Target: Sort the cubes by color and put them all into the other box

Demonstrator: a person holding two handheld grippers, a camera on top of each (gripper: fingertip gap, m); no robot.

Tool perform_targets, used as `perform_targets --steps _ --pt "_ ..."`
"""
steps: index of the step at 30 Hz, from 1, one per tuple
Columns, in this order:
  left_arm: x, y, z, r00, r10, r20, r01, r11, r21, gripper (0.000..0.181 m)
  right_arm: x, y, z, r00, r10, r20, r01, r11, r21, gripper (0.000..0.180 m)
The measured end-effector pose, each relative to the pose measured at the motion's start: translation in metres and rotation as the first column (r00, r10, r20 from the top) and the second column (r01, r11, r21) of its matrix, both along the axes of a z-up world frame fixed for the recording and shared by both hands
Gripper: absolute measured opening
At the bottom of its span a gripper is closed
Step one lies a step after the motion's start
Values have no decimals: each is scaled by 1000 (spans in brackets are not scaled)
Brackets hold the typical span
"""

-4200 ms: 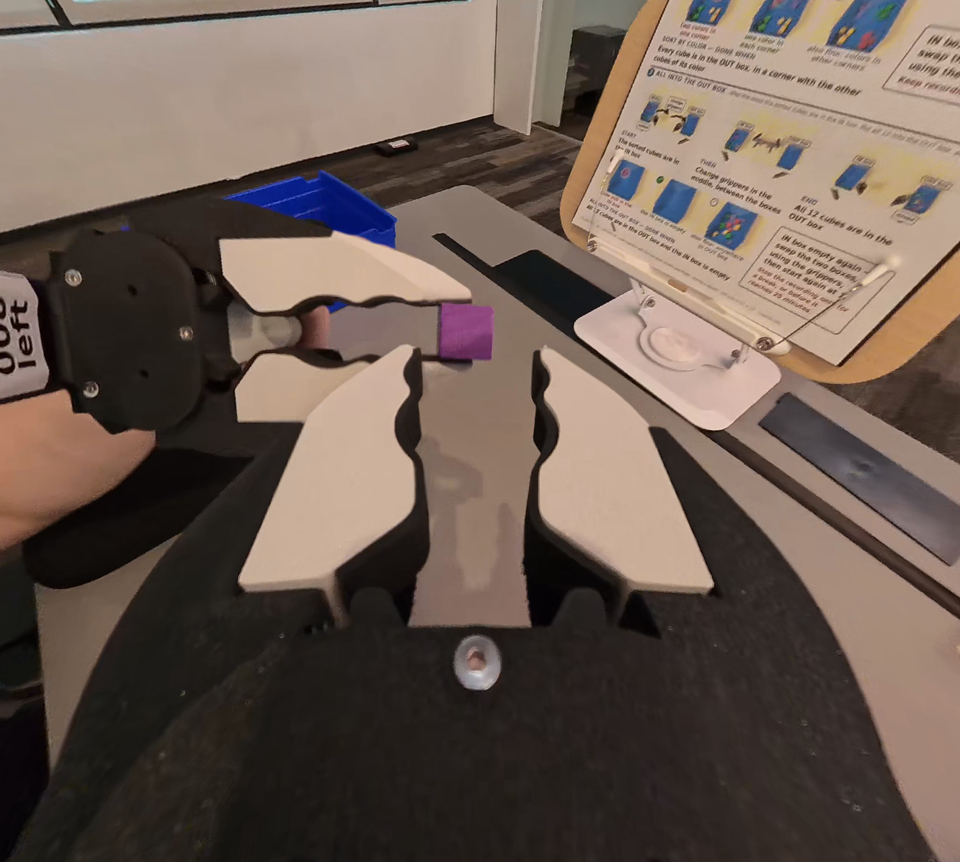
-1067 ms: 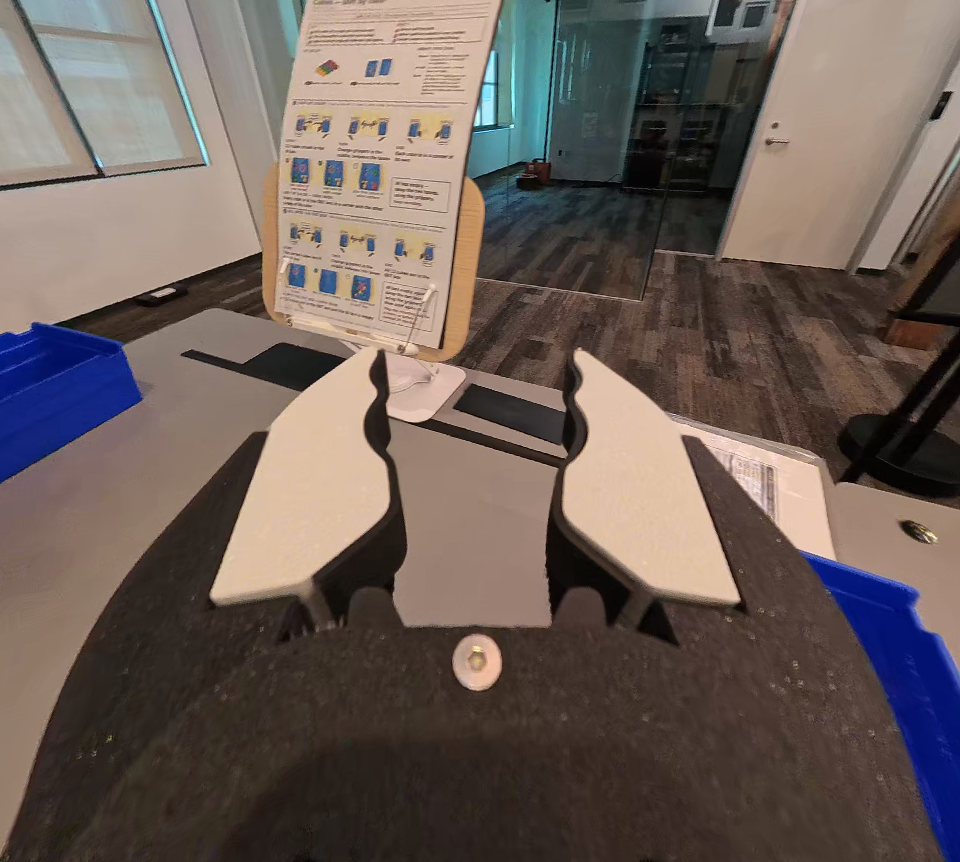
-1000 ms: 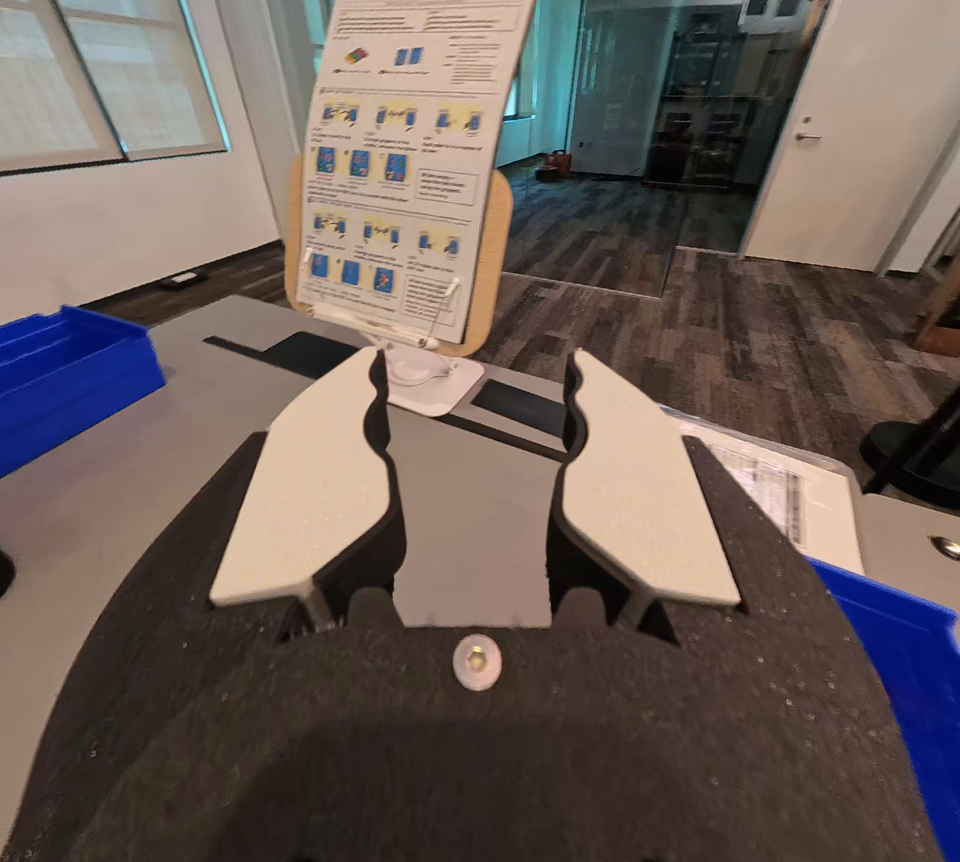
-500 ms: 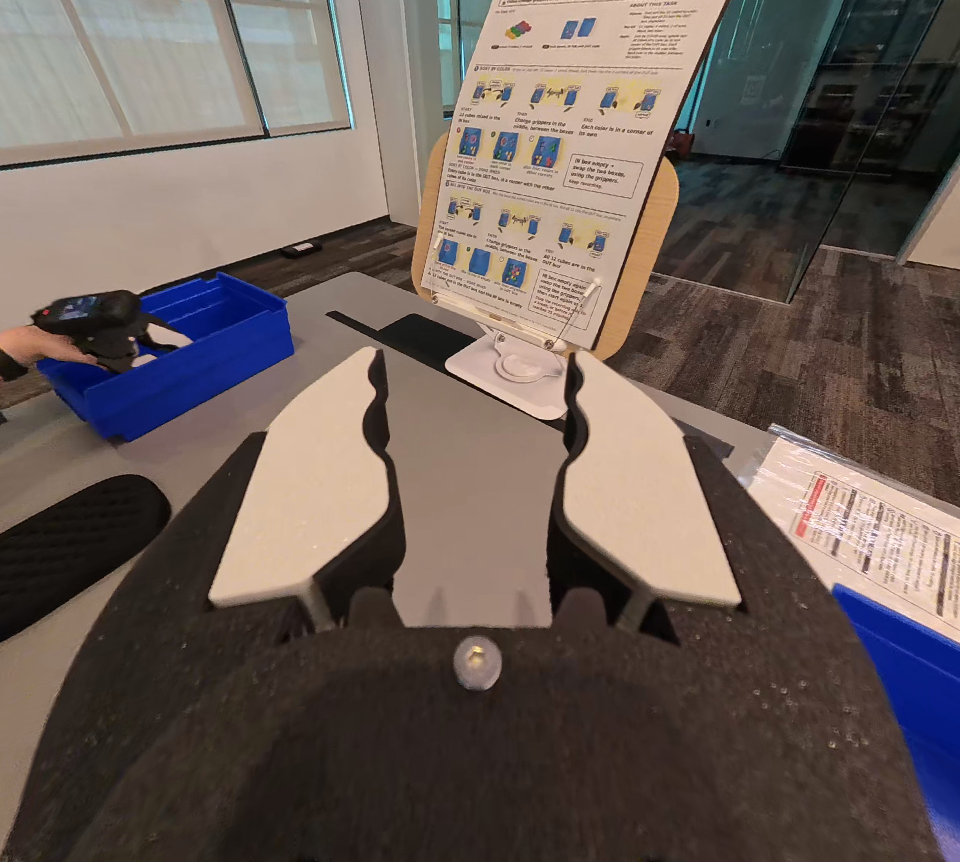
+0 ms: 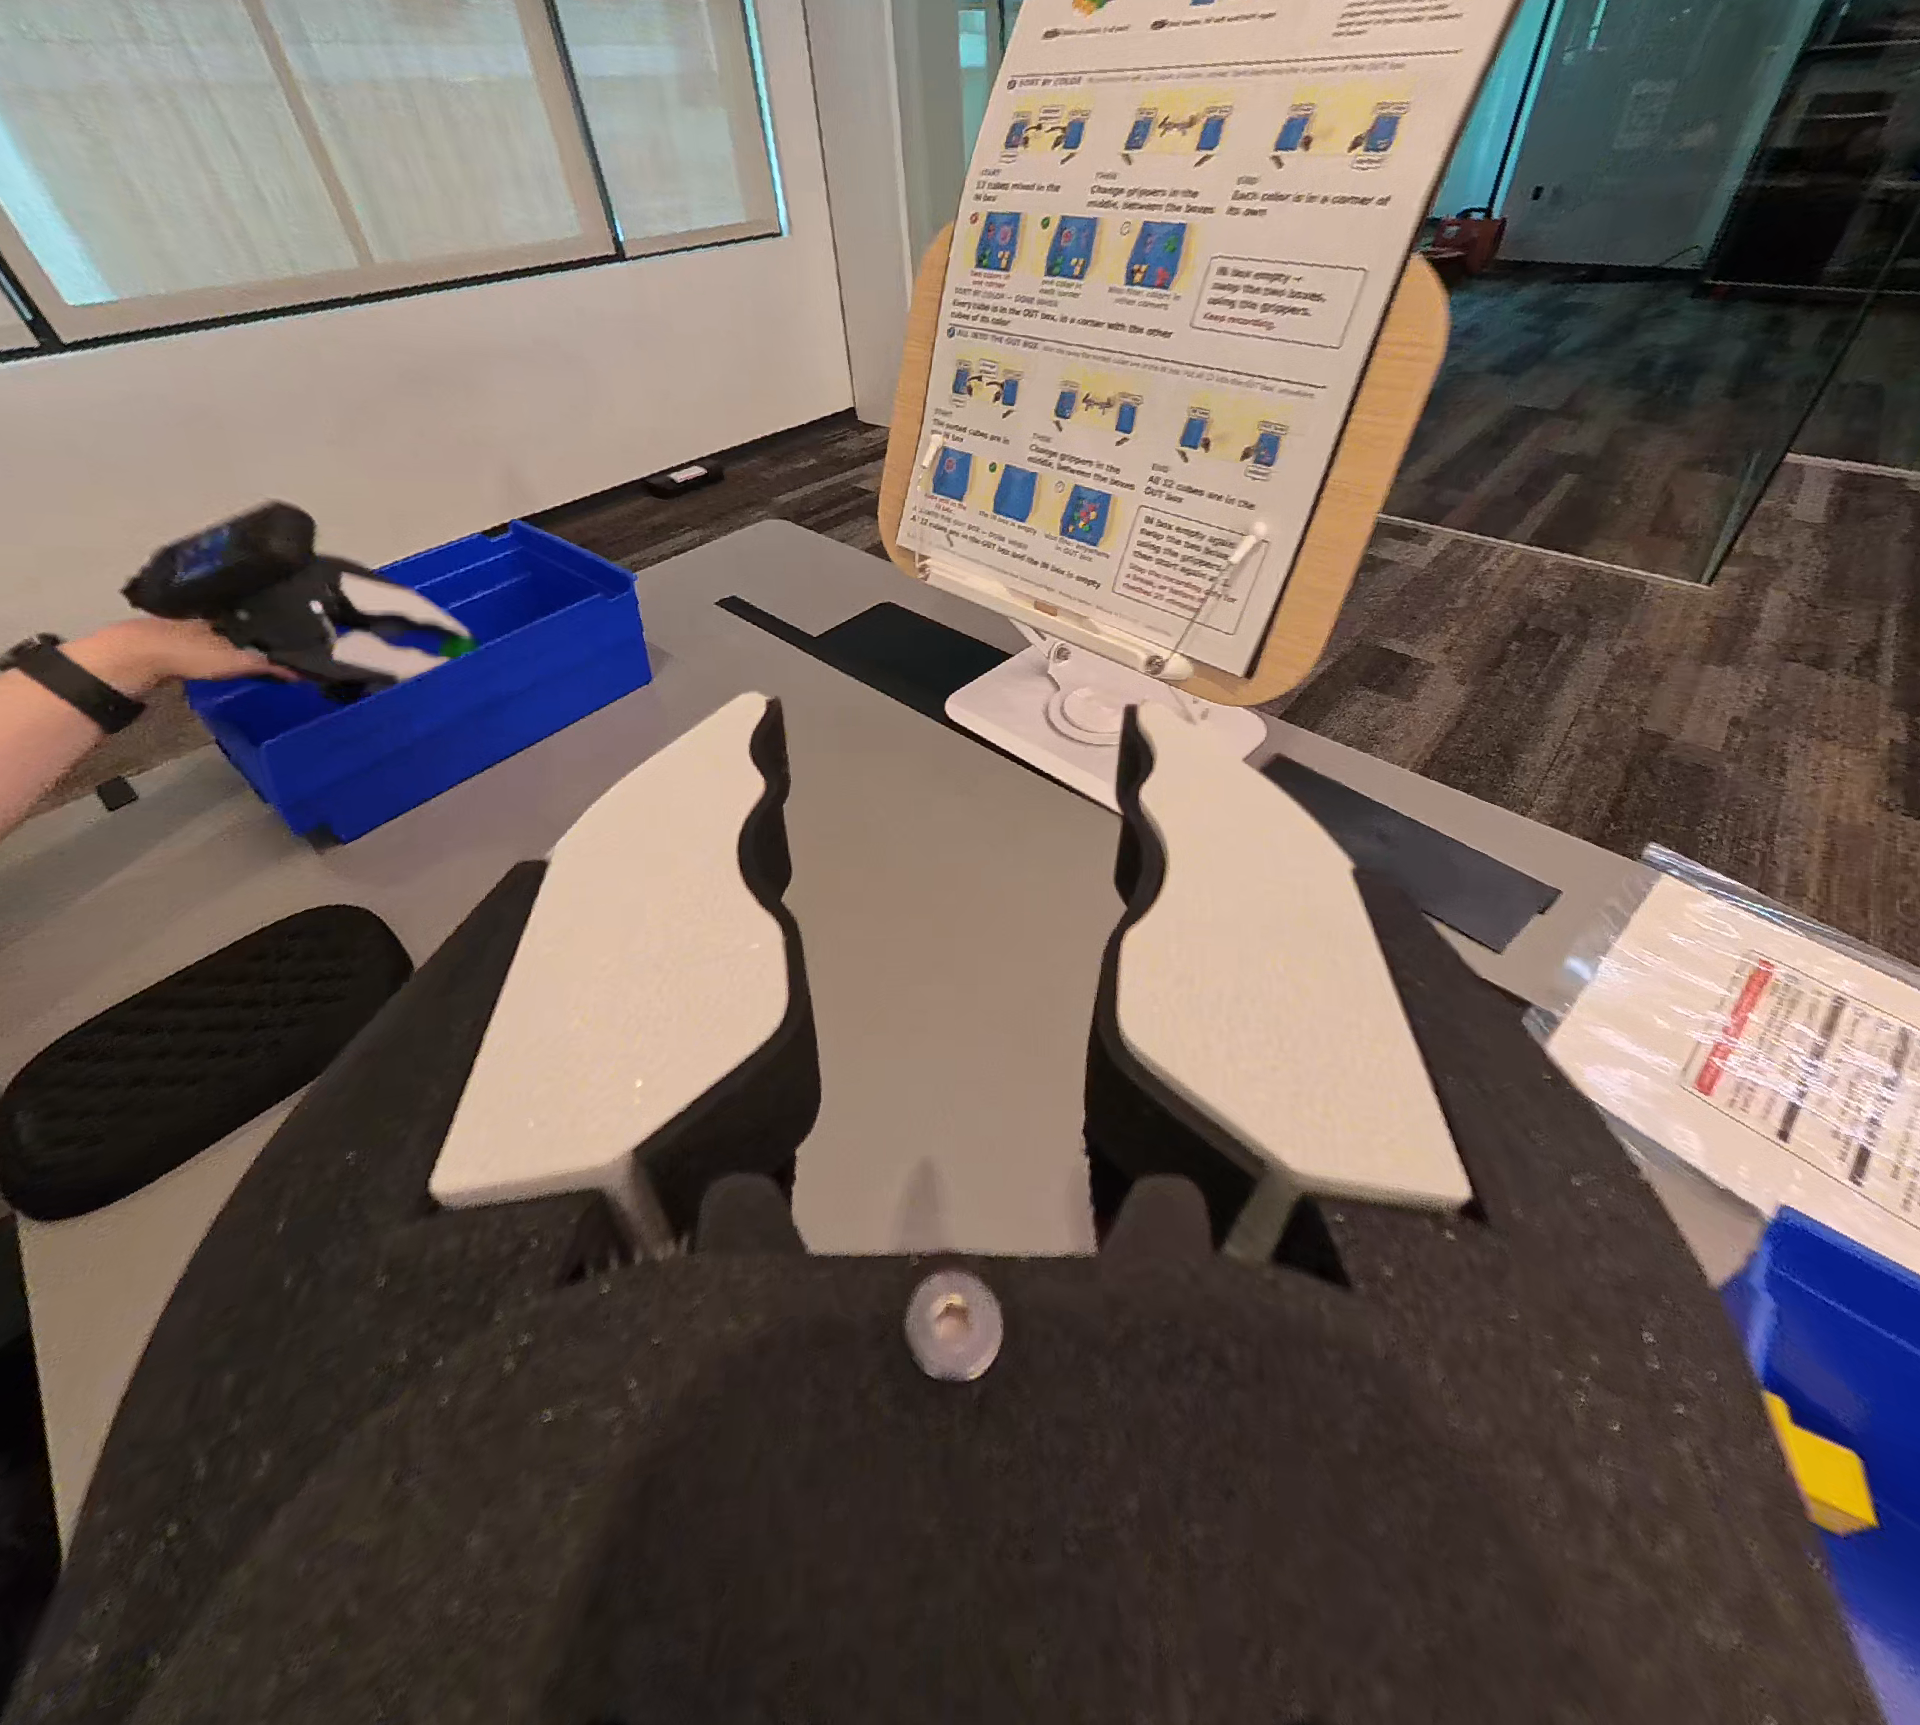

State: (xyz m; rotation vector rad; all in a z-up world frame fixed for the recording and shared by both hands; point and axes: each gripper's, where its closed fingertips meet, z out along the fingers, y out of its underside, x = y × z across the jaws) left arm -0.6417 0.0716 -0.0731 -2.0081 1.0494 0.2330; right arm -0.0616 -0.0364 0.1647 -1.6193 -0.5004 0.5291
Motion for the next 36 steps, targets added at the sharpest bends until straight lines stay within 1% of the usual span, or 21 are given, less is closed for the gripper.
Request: perform_targets --steps 2,3,5,7,10,12,14,17,20,24,25,26,27,31,33,34,36 --pt "4 -1 47 999 31 36 -37 986 164 28 -17 4 -4 999 42 17 -42 999 -13 60" --pt "11 -3 73 997 34 62 -48 967 250 28 -28 5 -7 997 69 31 -69 997 -19 59" --pt "40 -15 122 993 -12 117 -36 918 395 28 -58 8 -10 990 135 42 -134 991 -14 57" --pt "92 -35 157 977 -143 159 51 877 478 28 -101 5 -15 966 257 22 -256 966 -27 56" --pt "182 -68 180 928 -349 134 223 804 551 28 -166 -8 -32 899 437 -3 -436 897 -69 54" --pt "235 -86 183 892 -445 81 317 742 590 28 -198 -15 -44 863 506 -17 -505 858 -92 51" --pt "277 -96 180 866 -500 23 382 691 614 28 -214 -13 -53 856 514 -46 -516 848 -122 53" --pt "323 -101 168 841 -540 -47 451 650 612 28 -222 -10 -63 849 512 -129 -528 827 -193 61" --pt "354 -100 159 819 -569 -71 491 631 600 28 -218 -3 -70 868 466 -173 -496 834 -241 63" --pt "377 -101 153 797 -599 -75 519 617 592 28 -211 5 -87 891 438 -124 -453 830 -324 60" --pt "382 -102 152 792 -607 -72 525 615 588 28 -211 4 -91 884 452 -117 -463 816 -345 52" --pt "386 -103 152 787 -613 -67 527 612 589 28 -211 2 -93 873 472 -119 -481 800 -358 38" --pt "388 -104 151 785 -616 -64 527 611 590 28 -209 4 -95 877 467 -111 -474 803 -363 28" --pt "394 -104 150 789 -612 -50 510 610 607 27 -203 5 -96 870 483 -104 -484 790 -377 28" --pt "396 -105 151 790 -613 -26 491 605 627 27 -197 10 -98 880 468 -77 -460 801 -383 27" --pt "396 -106 150 791 -612 -16 485 610 626 31 -193 13 -99 887 457 -58 -443 811 -381 27" --pt "395 -106 144 798 -602 6 482 645 593 39 -182 15 -98 893 450 -17 -421 821 -386 27"
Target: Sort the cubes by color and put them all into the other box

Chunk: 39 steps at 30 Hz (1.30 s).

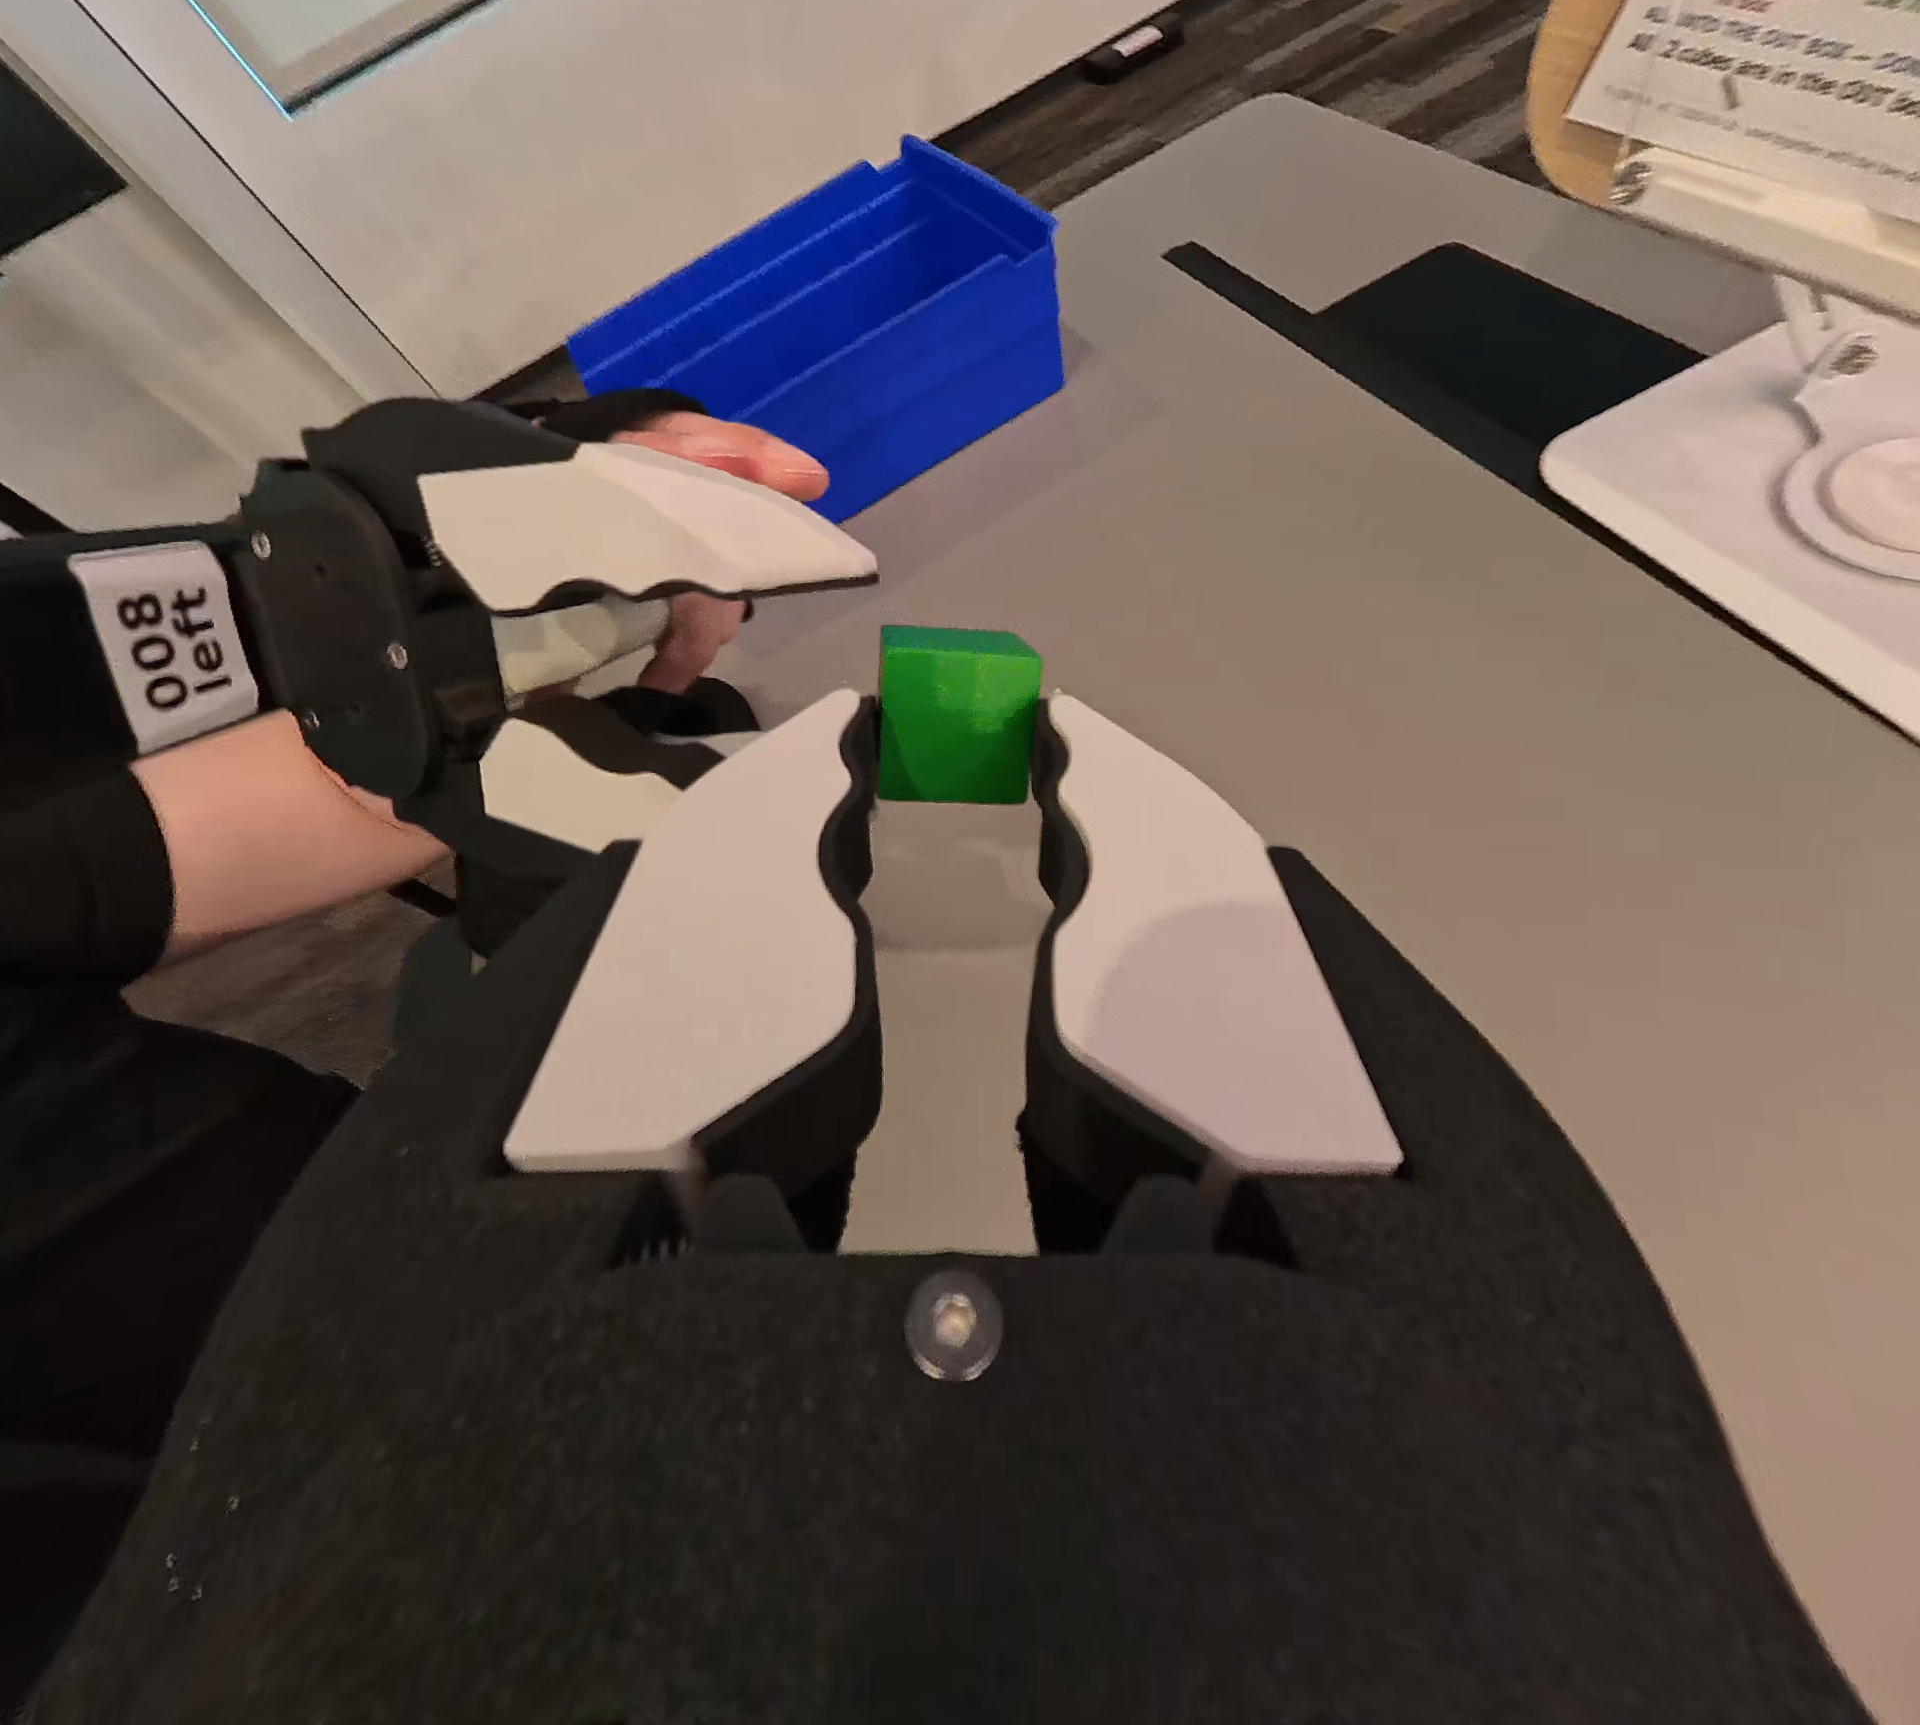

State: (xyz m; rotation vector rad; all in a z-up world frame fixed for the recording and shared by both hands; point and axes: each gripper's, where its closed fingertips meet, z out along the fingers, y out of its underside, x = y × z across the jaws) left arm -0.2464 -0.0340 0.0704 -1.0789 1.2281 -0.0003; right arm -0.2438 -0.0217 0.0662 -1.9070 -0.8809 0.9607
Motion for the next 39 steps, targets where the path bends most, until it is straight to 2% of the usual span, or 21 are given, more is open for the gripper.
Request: perform_targets --steps 2,4,8,10,12,13,14,17,21,27,30,36,39 --pt "-6 1 -9 1000 15 -23 -16 999 -50 45 26 0 9 997 -38 60 36 998 48 28" --pt "-15 1 -16 999 32 -32 -35 996 -77 44 72 -1 27 984 -135 117 119 984 132 28" --pt "-31 -3 -30 997 59 -41 -63 990 -127 39 215 -23 47 899 -408 161 373 904 211 28" --pt "-34 -6 -40 995 66 -70 -74 989 -129 37 300 -43 28 788 -586 190 560 810 174 28" --pt "-32 -13 -51 993 46 -106 -61 987 -145 36 378 -67 -12 642 -721 262 737 674 48 28" --pt "-30 -16 -56 993 32 -115 -50 987 -156 35 407 -81 -38 584 -744 326 793 608 -32 28" --pt "-27 -19 -60 993 18 -116 -37 985 -168 35 425 -93 -65 562 -730 389 815 569 -111 28" --pt "-23 -23 -66 994 -9 -109 -14 978 -209 34 434 -107 -124 650 -606 459 755 583 -300 28" --pt "-23 -23 -69 996 -14 -92 -9 969 -248 32 423 -99 -158 729 -458 508 670 631 -391 28" --pt "-26 -19 -70 998 -5 -68 -13 964 -264 29 411 -106 -183 717 -227 659 624 632 -460 28" --pt "-27 -17 -67 1000 -4 -30 -4 961 -276 27 402 -110 -194 738 -155 657 604 586 -540 28" --pt "-34 -12 -68 1000 13 -19 -18 959 -283 27 403 -109 -194 709 -201 677 664 516 -542 29" --pt "-39 -10 -66 1000 26 -8 -27 958 -285 27 407 -105 -185 709 -287 644 687 487 -539 46"
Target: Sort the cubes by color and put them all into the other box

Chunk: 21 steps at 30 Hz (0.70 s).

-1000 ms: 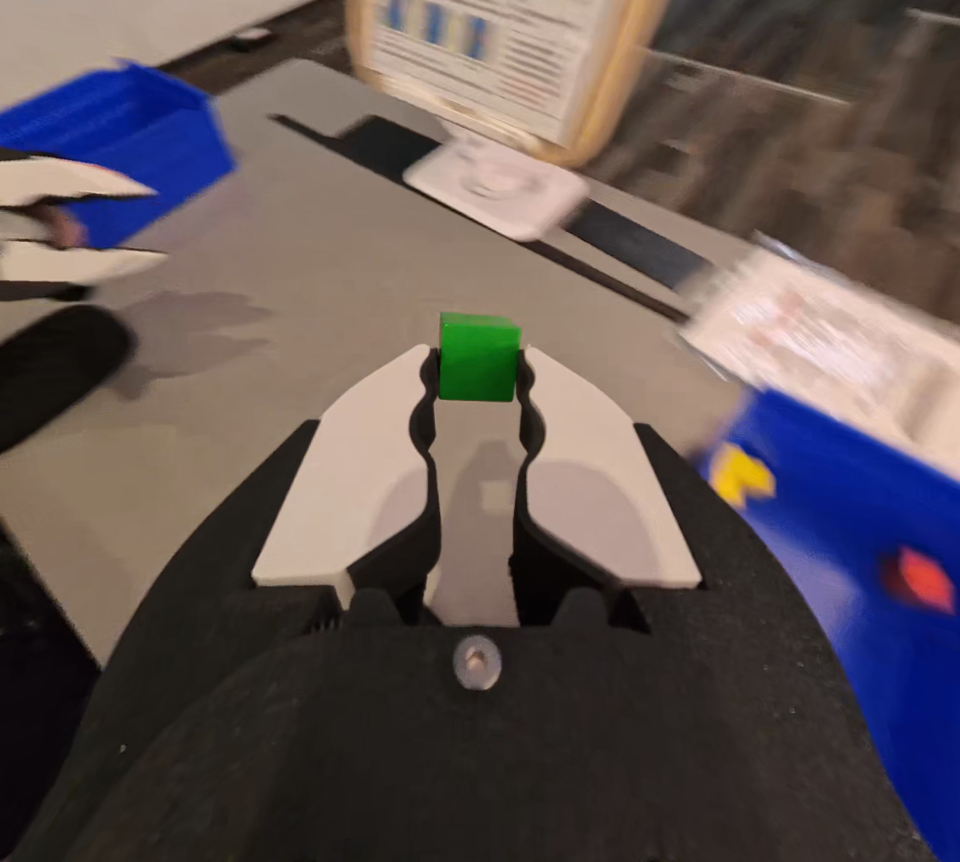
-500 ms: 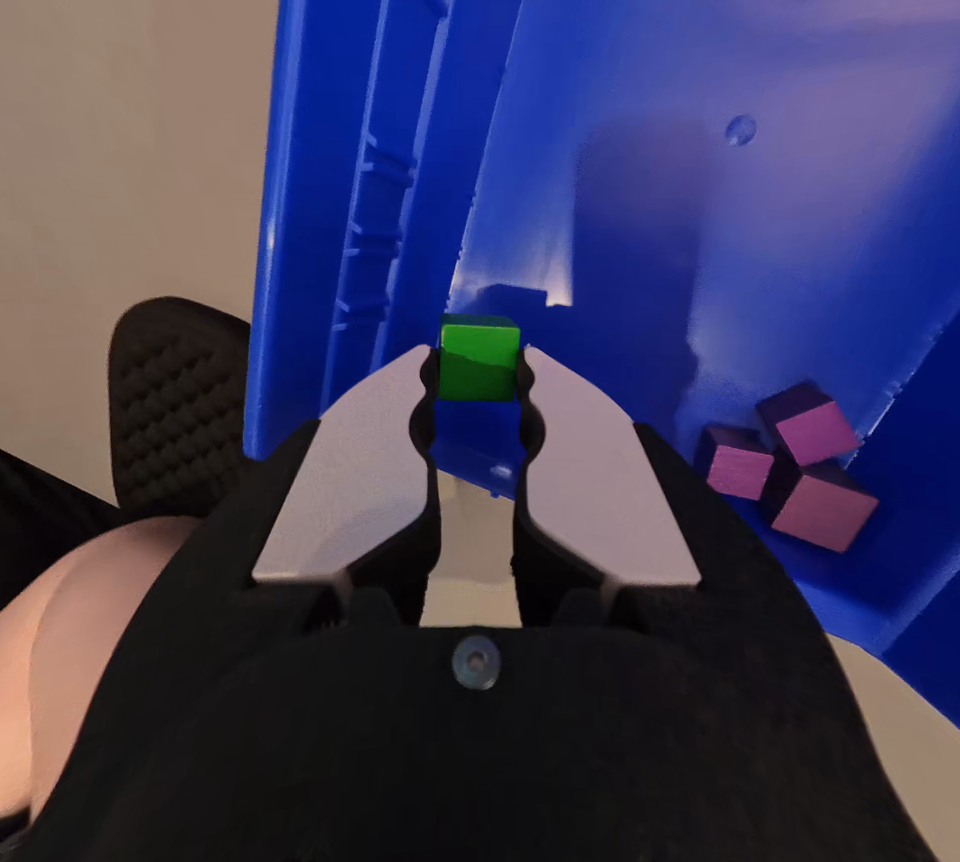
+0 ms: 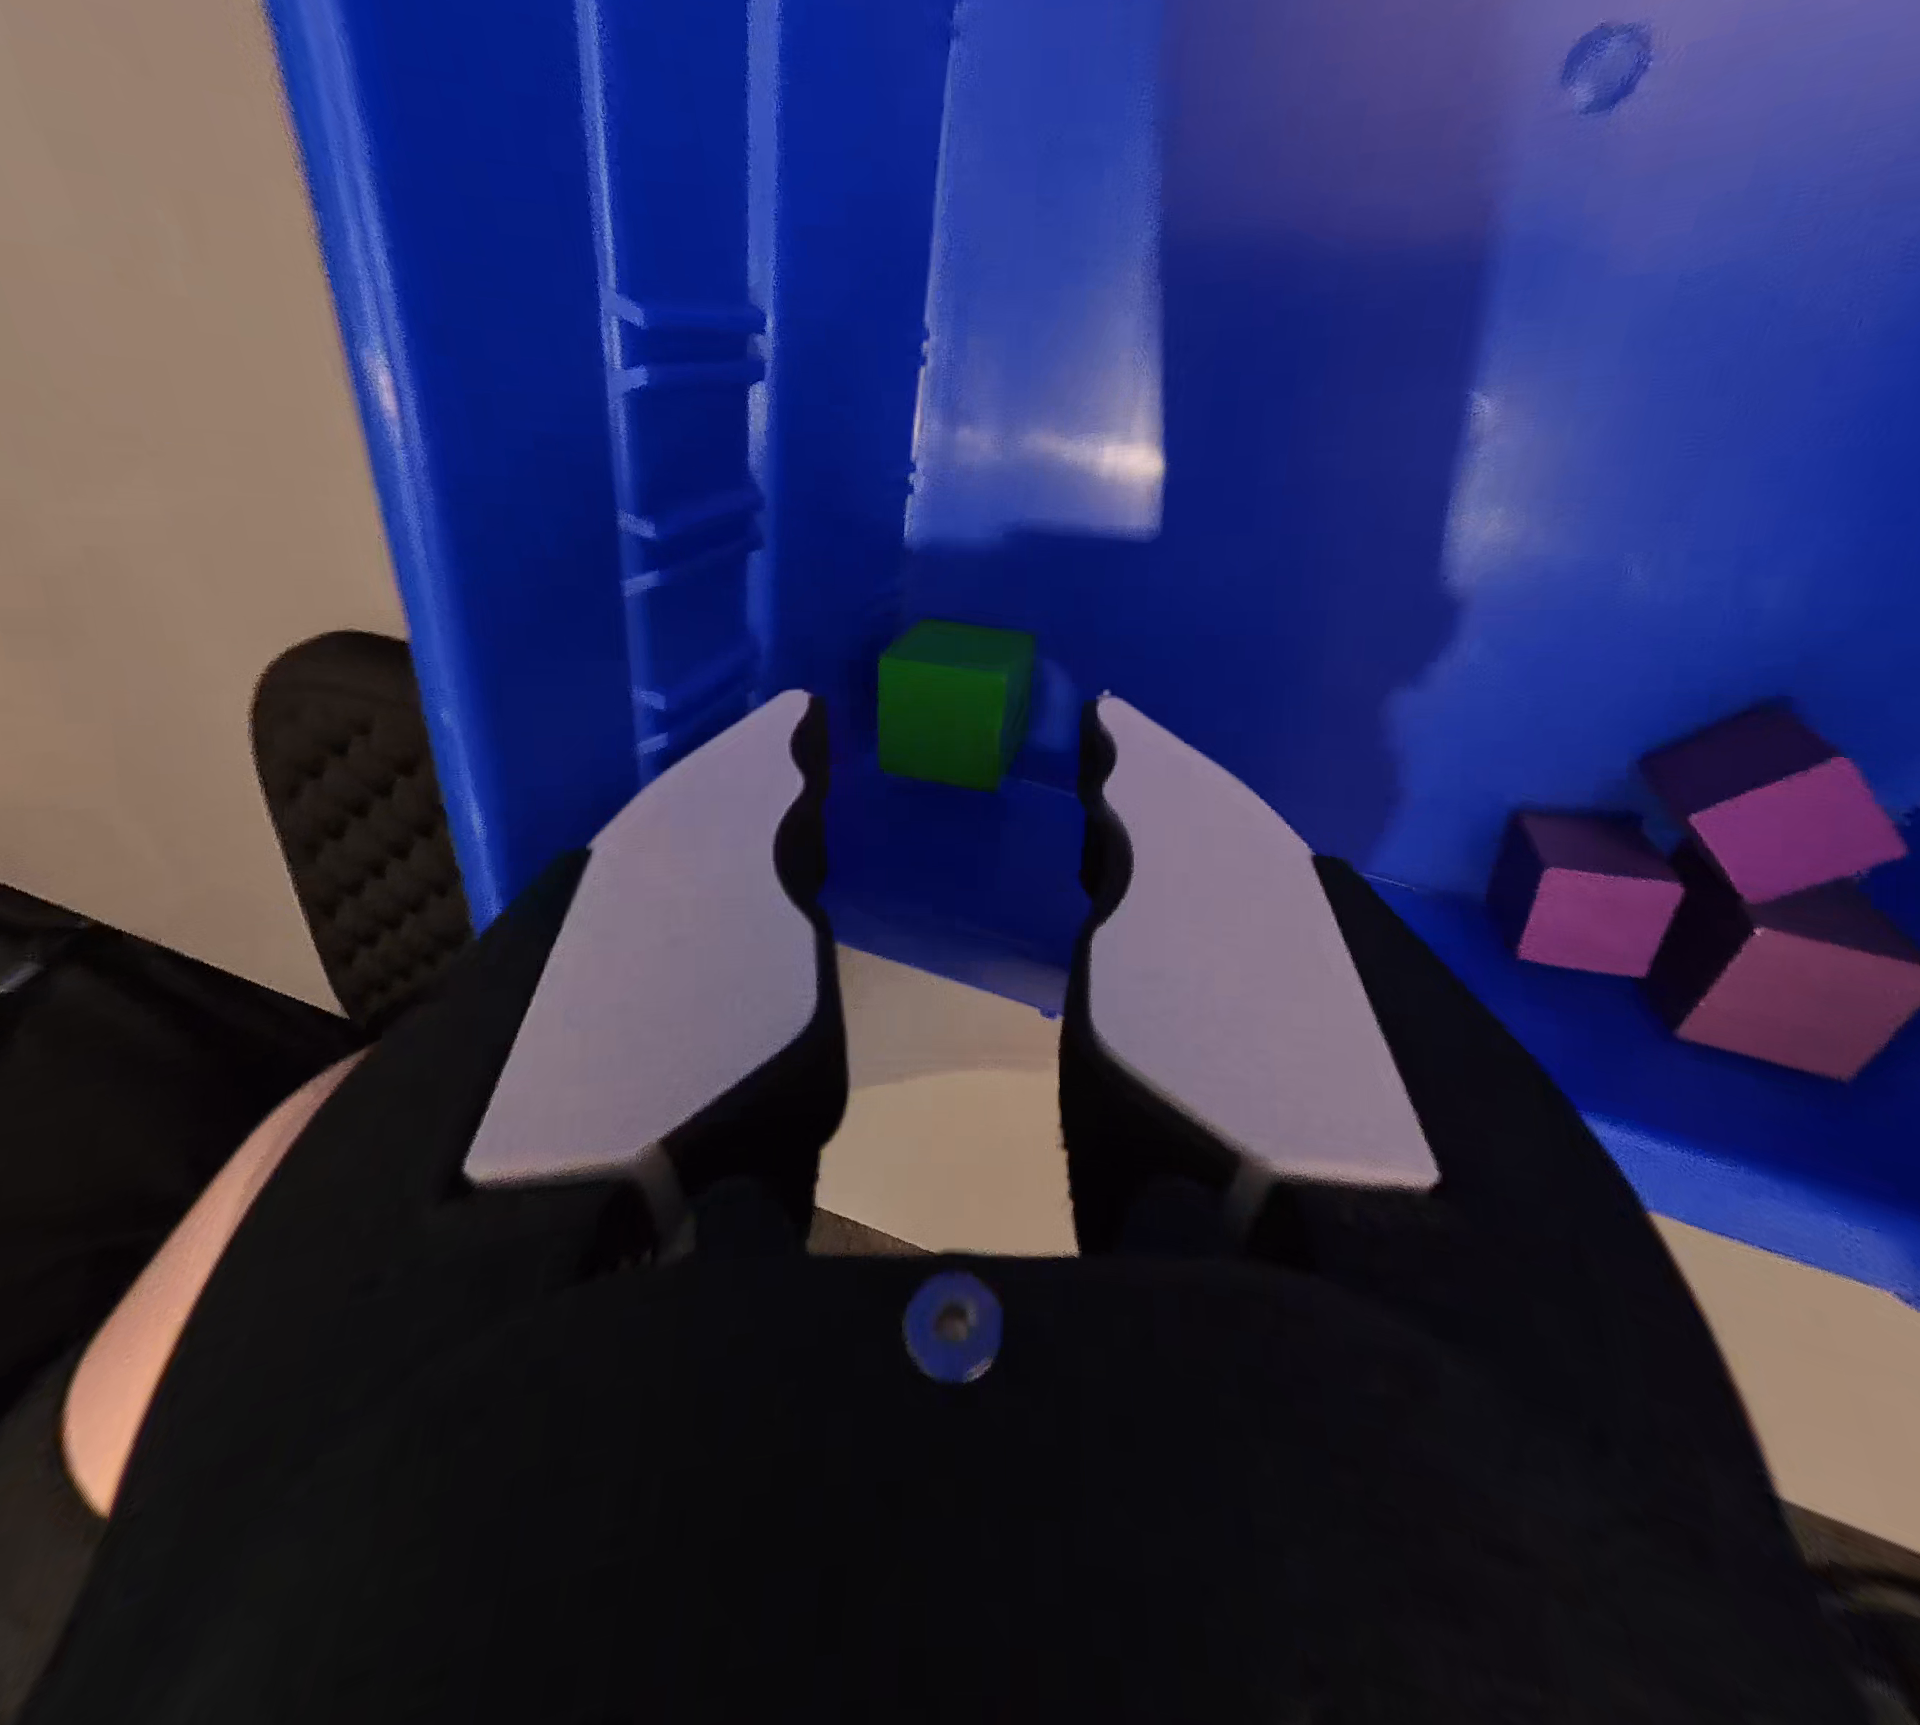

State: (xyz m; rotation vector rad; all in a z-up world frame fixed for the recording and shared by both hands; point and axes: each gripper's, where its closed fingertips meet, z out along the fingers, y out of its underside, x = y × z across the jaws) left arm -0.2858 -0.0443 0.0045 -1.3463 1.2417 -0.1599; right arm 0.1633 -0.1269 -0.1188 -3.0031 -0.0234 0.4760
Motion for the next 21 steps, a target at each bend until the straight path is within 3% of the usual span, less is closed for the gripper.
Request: perform_targets --steps 4,8,11,14,18,21 --pt "-21 8 17 996 84 13 -85 994 64 28 16 2 25 993 -118 23 114 985 126 46" --pt "-83 16 63 952 286 113 -299 946 126 26 26 4 74 978 -205 22 184 914 362 40" --pt "-164 15 94 864 482 145 -500 853 150 27 25 8 118 976 -210 59 143 820 554 40" --pt "-260 12 109 732 670 124 -680 713 171 26 -6 16 162 993 -86 74 7 695 719 41" --pt "-368 11 62 611 786 -92 -788 615 19 29 -67 27 200 977 151 151 -209 535 819 40" --pt "-402 18 6 643 740 -196 -766 620 -171 34 -102 34 203 933 279 227 -340 482 807 42"
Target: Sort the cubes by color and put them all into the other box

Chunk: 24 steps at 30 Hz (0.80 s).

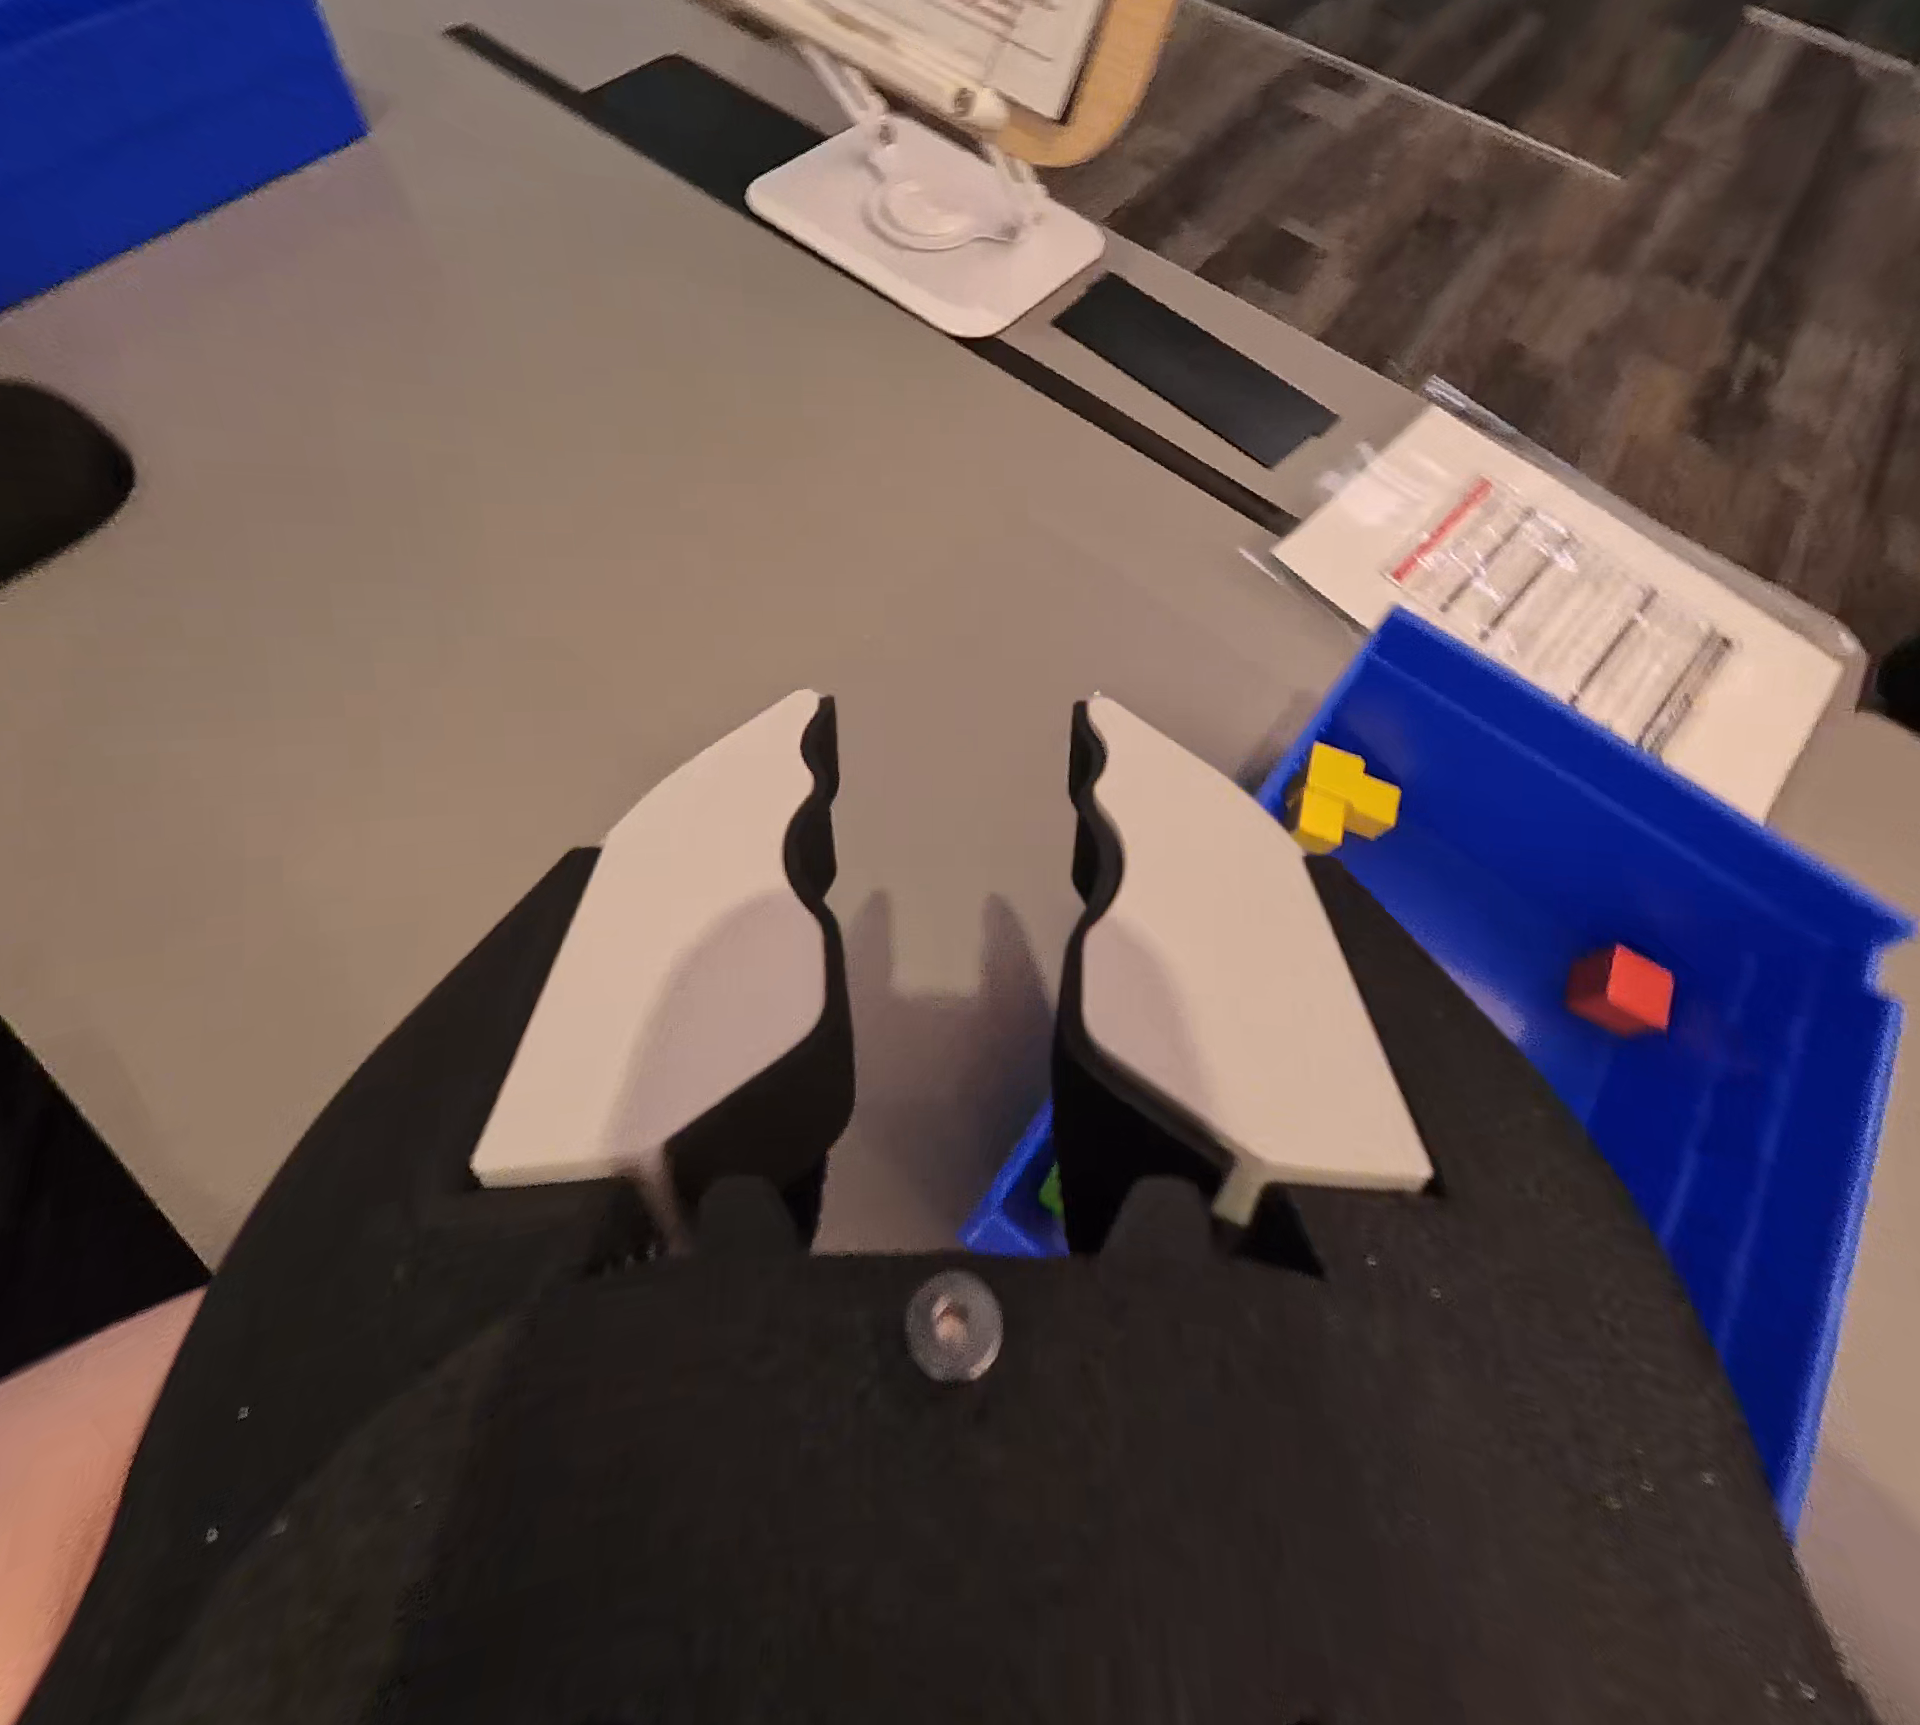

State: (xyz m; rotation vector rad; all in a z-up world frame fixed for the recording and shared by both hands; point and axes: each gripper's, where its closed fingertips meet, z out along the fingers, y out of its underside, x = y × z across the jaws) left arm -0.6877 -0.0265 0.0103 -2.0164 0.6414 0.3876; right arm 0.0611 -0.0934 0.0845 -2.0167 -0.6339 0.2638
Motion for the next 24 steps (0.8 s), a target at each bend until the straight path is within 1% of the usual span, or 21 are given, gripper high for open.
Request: perform_targets --steps 2,4,5,7,8,10,11,13,15,17,20,21,23,24 --pt "-11 10 -31 1000 -12 6 12 997 -72 33 -17 5 -6 993 77 87 -78 997 5 45" --pt "-20 20 -57 998 -19 -57 11 989 -150 34 -34 7 -12 977 149 150 -151 989 2 45" --pt "-24 25 -67 996 -12 -89 -6 981 -192 35 -43 8 -13 971 180 155 -181 983 -7 45" --pt "-28 34 -85 994 48 -100 -75 955 -288 35 -56 10 -13 966 217 143 -216 976 -17 45" --pt "-30 39 -92 990 107 -94 -132 935 -330 36 -60 11 -12 965 221 140 -221 975 -17 45" --pt "-34 49 -101 967 247 -58 -250 888 -386 33 -63 13 -13 964 224 144 -222 975 -26 45" --pt "-29 53 -106 955 297 -7 -273 868 -415 32 -63 14 -15 963 224 148 -222 975 -33 45" --pt "-16 59 -113 927 357 118 -267 846 -462 30 -62 15 -19 963 220 155 -215 975 -48 45" --pt "-11 63 -117 900 400 172 -275 828 -488 31 -59 15 -22 965 213 154 -206 977 -61 45" --pt "-12 67 -123 885 431 175 -297 814 -500 34 -55 15 -25 966 207 152 -199 978 -67 45" --pt "-5 72 -133 872 446 201 -284 796 -535 35 -51 16 -26 969 203 141 -195 978 -68 45" --pt "-5 73 -136 874 450 185 -293 789 -540 33 -50 16 -26 970 201 137 -193 979 -70 45" --pt "-13 73 -142 884 457 100 -339 772 -538 24 -48 15 -27 970 203 134 -194 978 -73 44" --pt "-16 73 -143 889 453 63 -355 770 -530 24 -48 15 -28 970 204 133 -196 978 -74 43"
